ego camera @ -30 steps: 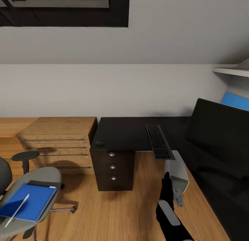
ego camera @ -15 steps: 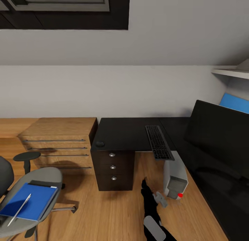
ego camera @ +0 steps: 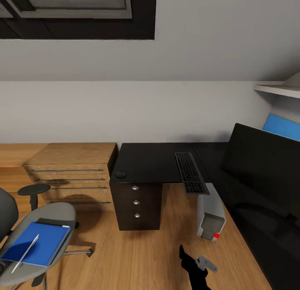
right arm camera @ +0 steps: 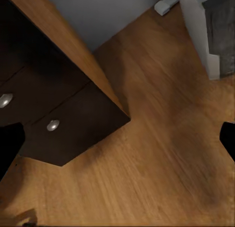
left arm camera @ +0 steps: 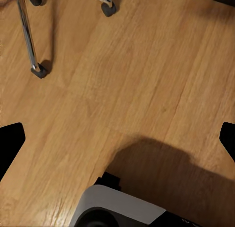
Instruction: In the bedroom, organize the workspace by keeping the computer under the desk, ensuring the monitor is on the desk, placing the keyboard on the desk next to the monitor, placing the mouse on the desk next to the keyboard, moving the folder from the swivel chair onto the desk next to the mouse, stacking the notebook on top of the folder with the pen on top of the notebook, and positioning the swivel chair next to the desk.
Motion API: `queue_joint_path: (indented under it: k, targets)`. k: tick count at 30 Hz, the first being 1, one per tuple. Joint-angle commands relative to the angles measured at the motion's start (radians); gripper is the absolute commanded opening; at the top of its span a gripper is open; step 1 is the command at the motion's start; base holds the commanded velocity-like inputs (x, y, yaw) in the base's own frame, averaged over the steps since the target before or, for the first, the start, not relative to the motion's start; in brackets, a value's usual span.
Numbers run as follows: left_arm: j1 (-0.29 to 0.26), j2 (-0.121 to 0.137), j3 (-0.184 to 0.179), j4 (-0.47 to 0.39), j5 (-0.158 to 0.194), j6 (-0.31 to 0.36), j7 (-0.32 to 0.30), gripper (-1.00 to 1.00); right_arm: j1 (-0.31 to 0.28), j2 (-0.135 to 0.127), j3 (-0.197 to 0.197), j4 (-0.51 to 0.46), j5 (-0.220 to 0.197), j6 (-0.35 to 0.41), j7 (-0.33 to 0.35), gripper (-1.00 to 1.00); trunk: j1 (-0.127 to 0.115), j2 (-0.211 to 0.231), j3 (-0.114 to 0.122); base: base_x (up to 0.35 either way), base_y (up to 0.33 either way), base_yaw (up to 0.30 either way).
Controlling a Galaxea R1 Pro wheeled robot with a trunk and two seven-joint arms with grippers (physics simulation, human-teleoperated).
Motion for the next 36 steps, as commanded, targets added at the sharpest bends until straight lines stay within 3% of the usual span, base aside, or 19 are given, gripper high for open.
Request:
queue_joint_path:
  k: [1,3,6,18,27,36]
  targets:
    - [0.0,0.001,-0.003,-0.001,0.011,-0.004,0.006,1.0,-0.001,-0.011,0.006,0.013,-0.008,-0.003,0.007,1.0,-0.004,0.007,0.002,0.0,0.0,0.0]
    - [0.0,0.001,-0.003,-0.001,0.011,-0.004,0.007,1.0,0.0,-0.031,0.008,0.041,-0.004,0.0,0.007,1.0,-0.012,0.021,0.009,0.0,0.0,0.0]
    - [0.0,0.001,-0.002,-0.001,0.011,-0.004,0.007,1.0,0.0,-0.036,0.009,0.068,-0.001,-0.001,0.008,1.0,-0.023,0.042,0.018,0.0,0.0,0.0]
    - [0.0,0.001,-0.003,0.0,0.012,-0.004,0.005,1.0,0.0,-0.013,0.011,0.111,0.027,-0.007,0.01,1.0,-0.069,0.126,0.056,0.0,0.0,0.0]
    - [0.0,0.001,-0.004,0.0,0.011,-0.005,0.002,1.0,0.0,0.01,0.011,0.112,0.033,-0.01,0.004,1.0,-0.069,0.126,0.056,-0.017,0.0,0.0]
    - [0.0,0.001,-0.004,0.0,0.012,-0.005,0.001,1.0,0.0,0.022,0.011,0.114,0.034,-0.02,0.003,1.0,-0.069,0.126,0.046,-0.319,0.0,0.143]
